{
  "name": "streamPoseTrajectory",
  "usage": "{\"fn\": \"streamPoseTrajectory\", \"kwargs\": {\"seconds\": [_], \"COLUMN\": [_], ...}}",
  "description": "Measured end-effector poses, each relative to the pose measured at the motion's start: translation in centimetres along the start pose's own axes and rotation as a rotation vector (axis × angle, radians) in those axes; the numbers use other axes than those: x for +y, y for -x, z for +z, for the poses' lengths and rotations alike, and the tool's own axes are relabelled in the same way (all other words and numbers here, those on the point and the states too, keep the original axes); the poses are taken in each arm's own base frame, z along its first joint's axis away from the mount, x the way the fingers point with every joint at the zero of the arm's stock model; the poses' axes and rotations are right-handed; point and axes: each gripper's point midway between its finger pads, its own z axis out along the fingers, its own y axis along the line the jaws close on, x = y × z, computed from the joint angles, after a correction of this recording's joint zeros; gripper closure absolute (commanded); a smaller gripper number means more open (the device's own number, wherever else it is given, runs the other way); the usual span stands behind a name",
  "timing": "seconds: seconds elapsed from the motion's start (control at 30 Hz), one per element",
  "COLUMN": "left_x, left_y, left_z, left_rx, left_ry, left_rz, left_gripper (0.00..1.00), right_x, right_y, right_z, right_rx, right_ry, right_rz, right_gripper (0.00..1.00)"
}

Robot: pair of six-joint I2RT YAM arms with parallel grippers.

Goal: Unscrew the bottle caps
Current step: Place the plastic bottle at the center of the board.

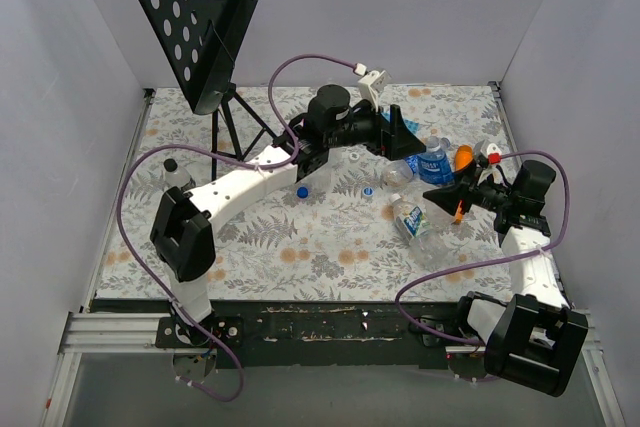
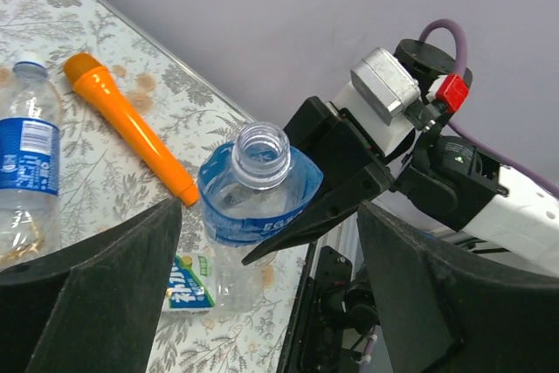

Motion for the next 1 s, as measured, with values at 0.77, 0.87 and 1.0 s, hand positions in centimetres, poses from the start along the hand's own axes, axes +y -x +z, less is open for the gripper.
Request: {"fn": "streamPoseTrajectory", "kwargs": {"seconds": [0.77, 0.87, 1.0], "left_x": [-0.4, -0.4, -0.4], "left_y": [-2.4, -2.3, -2.3], "left_z": [3.6, 3.6, 3.6], "left_rx": [0.083, 0.082, 0.087], "left_ry": [-0.123, -0.123, -0.119], "left_rz": [-0.079, -0.075, -0.076], "left_gripper": [0.55, 0.57, 0.58], "right_x": [1.0, 1.2, 1.2], "right_y": [-0.1, -0.2, -0.2], "right_z": [0.6, 0.6, 0.7], "right_rx": [-0.002, -0.002, -0.003], "right_ry": [0.062, 0.067, 0.071], "right_rz": [0.005, 0.007, 0.002], "right_gripper": [0.83, 0.83, 0.83]}}
